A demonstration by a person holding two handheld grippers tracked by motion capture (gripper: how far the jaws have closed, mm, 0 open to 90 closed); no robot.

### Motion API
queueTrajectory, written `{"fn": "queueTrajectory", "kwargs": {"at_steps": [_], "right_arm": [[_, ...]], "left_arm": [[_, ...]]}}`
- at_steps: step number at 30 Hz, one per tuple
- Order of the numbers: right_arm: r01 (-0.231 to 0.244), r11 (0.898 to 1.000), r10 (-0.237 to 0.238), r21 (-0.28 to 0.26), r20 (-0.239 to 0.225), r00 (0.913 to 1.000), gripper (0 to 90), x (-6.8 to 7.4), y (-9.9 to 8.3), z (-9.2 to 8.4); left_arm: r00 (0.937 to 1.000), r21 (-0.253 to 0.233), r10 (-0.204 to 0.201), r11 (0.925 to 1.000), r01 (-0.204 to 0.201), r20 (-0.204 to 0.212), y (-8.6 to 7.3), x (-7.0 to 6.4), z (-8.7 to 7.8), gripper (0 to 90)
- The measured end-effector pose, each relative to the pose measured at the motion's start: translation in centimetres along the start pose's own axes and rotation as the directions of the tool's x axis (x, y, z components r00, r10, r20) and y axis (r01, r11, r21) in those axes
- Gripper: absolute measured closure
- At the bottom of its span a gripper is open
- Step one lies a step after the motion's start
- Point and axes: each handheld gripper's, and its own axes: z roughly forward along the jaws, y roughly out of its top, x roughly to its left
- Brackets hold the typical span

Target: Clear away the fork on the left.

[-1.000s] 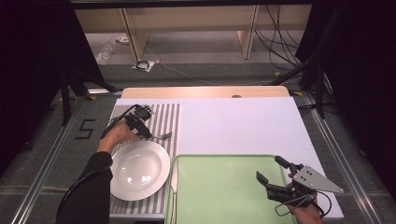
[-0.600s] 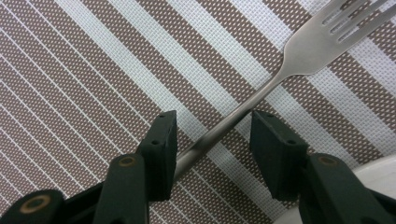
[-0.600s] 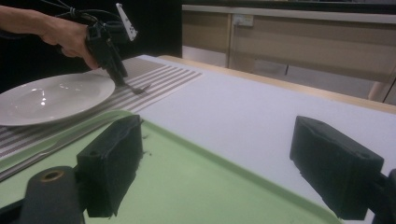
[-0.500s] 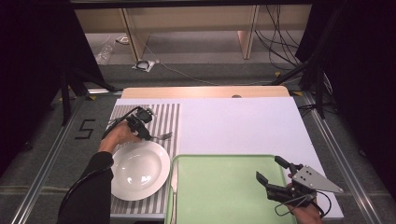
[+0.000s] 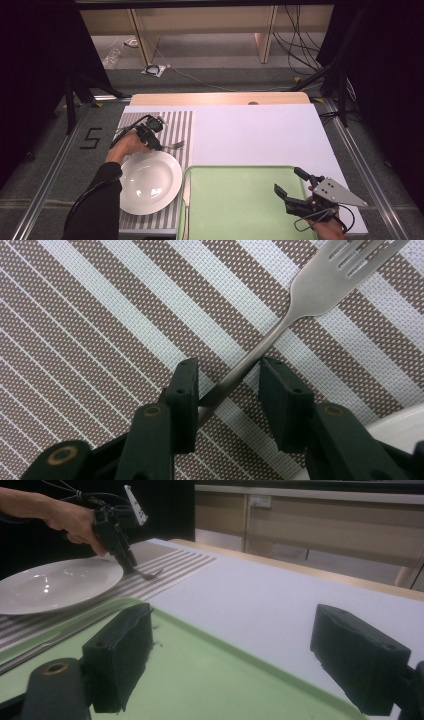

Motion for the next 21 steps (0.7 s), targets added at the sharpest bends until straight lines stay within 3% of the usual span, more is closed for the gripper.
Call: {"fn": "queueTrajectory", "kwargs": {"at_steps": [11, 21], "right_arm": [[0.002, 1.0, -0.002, -0.006, 0.001, 1.0, 17.9, 0.0, 0.03, -0.07], [0.001, 1.0, -0.001, -0.006, 0.001, 1.0, 18.1, 0.0, 0.02, -0.08]], "left_arm": [[0.9988, 0.004, -0.022, 0.9998, 0.022, 0.044, -0.1, 0.27, -0.03, 68.3], [0.9982, 0.007, -0.006, 1.0, 0.006, 0.059, -0.04, 0.23, -0.06, 76.4]]}}
